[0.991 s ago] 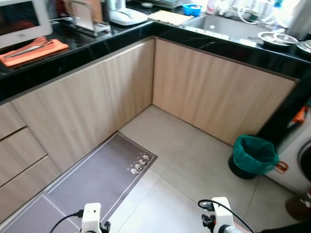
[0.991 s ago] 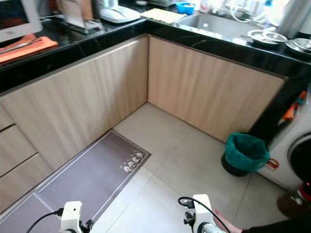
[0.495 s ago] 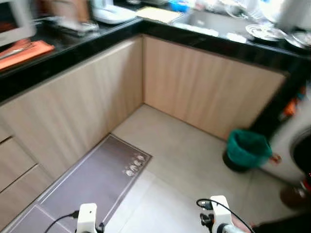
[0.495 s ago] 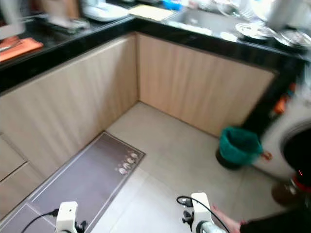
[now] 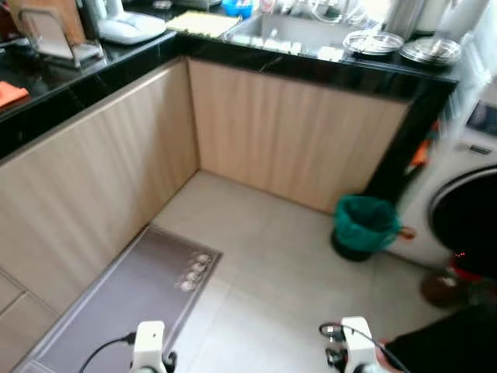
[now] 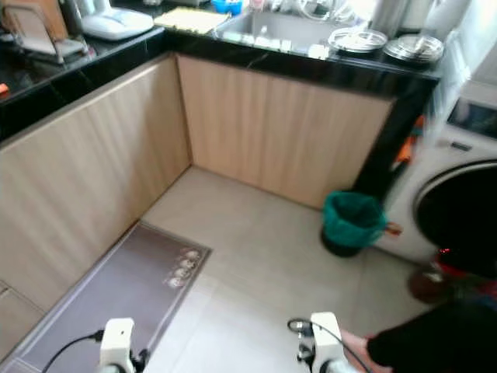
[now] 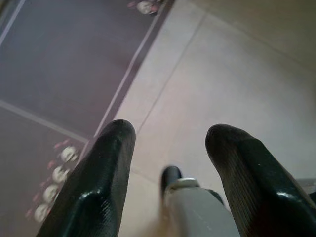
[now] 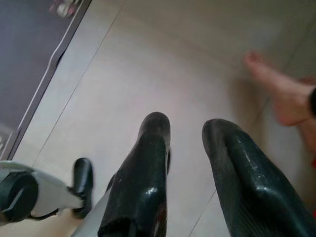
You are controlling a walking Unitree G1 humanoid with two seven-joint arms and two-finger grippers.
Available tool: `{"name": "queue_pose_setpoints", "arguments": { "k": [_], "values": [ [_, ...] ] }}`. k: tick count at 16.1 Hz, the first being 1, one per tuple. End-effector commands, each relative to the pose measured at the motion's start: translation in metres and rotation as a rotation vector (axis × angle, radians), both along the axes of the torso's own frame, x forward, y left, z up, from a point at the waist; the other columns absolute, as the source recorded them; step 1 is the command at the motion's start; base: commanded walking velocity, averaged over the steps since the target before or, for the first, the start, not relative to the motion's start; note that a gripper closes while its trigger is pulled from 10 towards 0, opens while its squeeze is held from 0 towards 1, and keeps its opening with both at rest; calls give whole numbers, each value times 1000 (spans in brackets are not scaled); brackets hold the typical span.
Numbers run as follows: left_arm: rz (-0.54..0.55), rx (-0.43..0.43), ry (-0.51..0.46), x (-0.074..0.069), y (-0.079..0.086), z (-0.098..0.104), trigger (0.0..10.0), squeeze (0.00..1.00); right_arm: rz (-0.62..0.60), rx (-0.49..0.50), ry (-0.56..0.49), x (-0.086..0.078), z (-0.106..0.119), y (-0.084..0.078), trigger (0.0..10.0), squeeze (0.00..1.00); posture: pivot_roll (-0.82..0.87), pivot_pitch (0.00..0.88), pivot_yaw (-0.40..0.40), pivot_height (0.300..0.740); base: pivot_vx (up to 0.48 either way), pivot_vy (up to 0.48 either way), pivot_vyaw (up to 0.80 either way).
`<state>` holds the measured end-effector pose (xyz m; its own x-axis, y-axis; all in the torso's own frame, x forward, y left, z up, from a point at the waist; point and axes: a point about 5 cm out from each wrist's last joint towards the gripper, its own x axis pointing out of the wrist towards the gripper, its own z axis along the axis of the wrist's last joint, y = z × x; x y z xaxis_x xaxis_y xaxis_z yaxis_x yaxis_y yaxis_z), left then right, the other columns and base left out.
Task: Kitchen organization
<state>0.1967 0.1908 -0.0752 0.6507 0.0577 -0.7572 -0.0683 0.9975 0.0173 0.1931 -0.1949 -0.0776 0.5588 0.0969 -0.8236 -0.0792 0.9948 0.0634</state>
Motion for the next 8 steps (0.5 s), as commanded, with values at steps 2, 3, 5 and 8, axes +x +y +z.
{"name": "queue_pose_setpoints", "arguments": {
  "k": [2,3,5,8],
  "values": [
    [2,17,12,-5,6,-2,10000,0,-5,18,-4,0,-1,4,10000,0,-27,0,-8,740,0,0,0],
    [3,19,7,-5,6,-1,10000,0,-9,20,-5,0,-1,4,10000,0,-29,0,-8,740,251,0,0],
    [-3,28,18,-8,7,-3,10000,0,-1,7,1,-2,-1,3,10000,0,-33,0,-8,740,308,0,0],
    [-11,35,35,-10,6,-4,10000,0,3,-2,12,-4,-2,3,10000,0,-40,0,-3,740,305,0,0]
  ]
}}
